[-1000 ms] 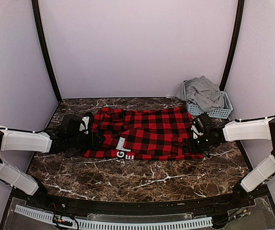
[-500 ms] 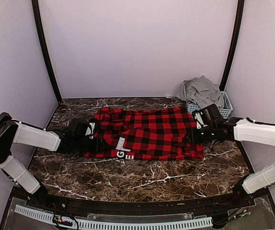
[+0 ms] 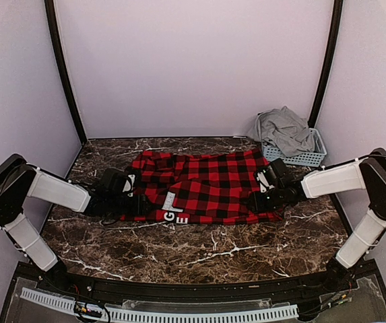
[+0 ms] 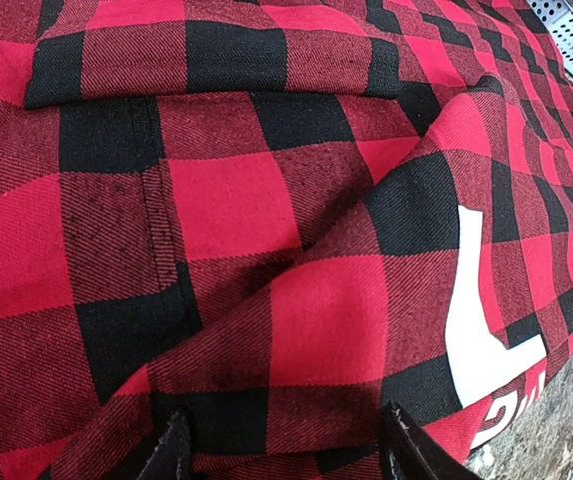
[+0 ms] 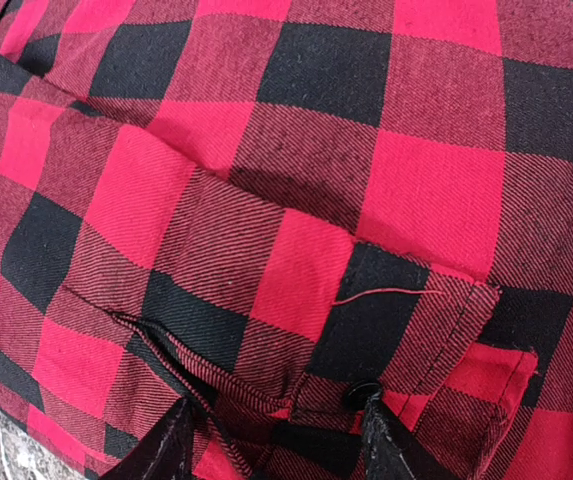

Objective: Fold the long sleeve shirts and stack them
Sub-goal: Move the 1/3-folded shirt to the center of the board.

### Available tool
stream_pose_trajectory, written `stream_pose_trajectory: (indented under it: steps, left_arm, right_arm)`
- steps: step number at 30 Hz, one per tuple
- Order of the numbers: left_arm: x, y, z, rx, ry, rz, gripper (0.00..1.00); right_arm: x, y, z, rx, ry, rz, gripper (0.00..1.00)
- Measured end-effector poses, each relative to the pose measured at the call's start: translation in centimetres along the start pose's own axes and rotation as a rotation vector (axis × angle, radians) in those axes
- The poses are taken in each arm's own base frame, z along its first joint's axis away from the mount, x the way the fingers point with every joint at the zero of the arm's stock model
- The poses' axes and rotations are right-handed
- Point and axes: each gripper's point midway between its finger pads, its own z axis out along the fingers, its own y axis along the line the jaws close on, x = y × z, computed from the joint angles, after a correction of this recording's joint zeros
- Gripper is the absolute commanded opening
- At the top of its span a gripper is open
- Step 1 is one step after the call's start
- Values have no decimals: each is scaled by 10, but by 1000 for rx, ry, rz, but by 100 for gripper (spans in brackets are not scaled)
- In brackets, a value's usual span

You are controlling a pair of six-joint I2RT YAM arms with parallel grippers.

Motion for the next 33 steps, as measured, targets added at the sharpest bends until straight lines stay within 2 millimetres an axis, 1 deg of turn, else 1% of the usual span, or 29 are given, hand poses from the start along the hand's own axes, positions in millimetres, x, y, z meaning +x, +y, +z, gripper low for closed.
stream_pose_trajectory:
  steps: [6,11,17,20,24,27,29,30,32,33]
  left_arm:
    - [4,-6,0,9,9,-17,62]
    - [16,-14,-6,32,28,-29,62]
    - [40,-13,-26,43,46,-81,61]
    - [56,-14,-38,56,56,-106,61]
    - [78,-23,-54,81,82,-121,62]
    - [92,-30,-64,90,106,-127,64]
    - [97,-29,-71,77,118,-131,69]
    - [97,-26,-74,58,114,-128,74]
    - [90,-19,-80,10,88,-114,79]
    - [83,-16,-82,-19,70,-101,79]
  right_arm:
    - [2,-1,0,-16,-43,36,52]
    - [19,-4,-11,-27,-51,97,51]
    - [45,-1,-27,-32,-18,144,52]
    - [61,-1,-36,-26,8,162,52]
    - [81,-2,-49,-8,41,174,52]
    - [93,-6,-58,25,69,179,53]
    - [96,-10,-64,49,76,175,53]
    - [94,-11,-67,59,74,175,53]
    - [88,-10,-73,63,57,170,54]
    - [81,-8,-77,61,39,164,54]
